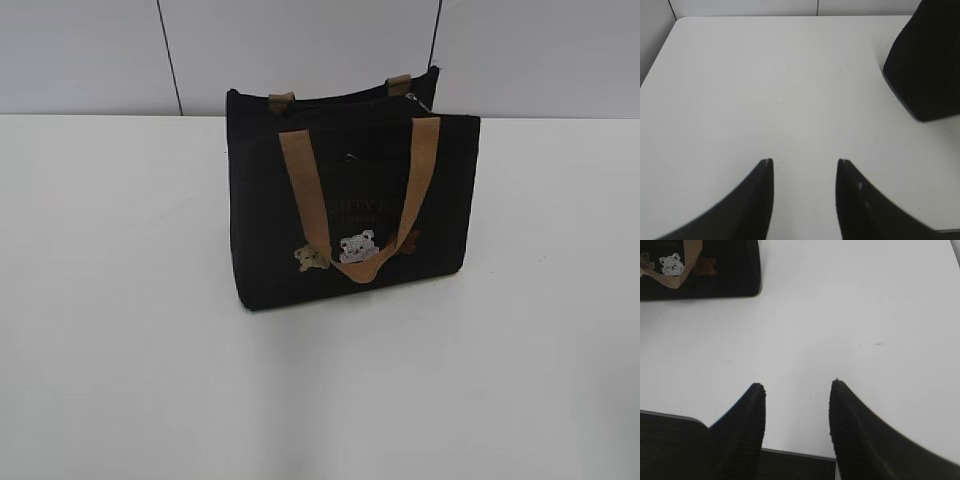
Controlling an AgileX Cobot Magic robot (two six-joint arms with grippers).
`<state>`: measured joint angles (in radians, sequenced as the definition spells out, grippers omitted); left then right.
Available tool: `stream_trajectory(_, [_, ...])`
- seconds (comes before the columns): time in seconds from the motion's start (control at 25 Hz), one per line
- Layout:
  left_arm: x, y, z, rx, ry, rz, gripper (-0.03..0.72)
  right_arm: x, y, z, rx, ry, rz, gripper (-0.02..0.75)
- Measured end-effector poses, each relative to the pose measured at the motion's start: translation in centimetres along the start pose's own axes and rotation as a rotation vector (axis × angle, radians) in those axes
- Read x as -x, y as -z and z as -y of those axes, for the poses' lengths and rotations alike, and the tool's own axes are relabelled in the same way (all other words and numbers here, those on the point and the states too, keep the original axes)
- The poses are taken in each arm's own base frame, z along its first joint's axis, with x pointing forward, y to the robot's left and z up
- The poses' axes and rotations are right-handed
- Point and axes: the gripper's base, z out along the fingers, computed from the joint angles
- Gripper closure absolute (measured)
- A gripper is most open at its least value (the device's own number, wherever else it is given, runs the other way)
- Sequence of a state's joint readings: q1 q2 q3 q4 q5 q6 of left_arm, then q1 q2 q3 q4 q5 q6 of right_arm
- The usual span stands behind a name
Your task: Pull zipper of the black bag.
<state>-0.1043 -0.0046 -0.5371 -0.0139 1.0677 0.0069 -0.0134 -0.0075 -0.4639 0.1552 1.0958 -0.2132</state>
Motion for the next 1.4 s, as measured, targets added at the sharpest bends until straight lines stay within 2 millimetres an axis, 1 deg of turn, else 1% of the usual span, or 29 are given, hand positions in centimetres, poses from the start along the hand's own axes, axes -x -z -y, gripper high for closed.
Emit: stream_trajectory(1.4, [-0.02, -0.03, 0.01, 0.000, 0.001, -0.001, 0.377, 0.00, 0.00, 0.00, 0.000, 0.000, 0.000, 0.414])
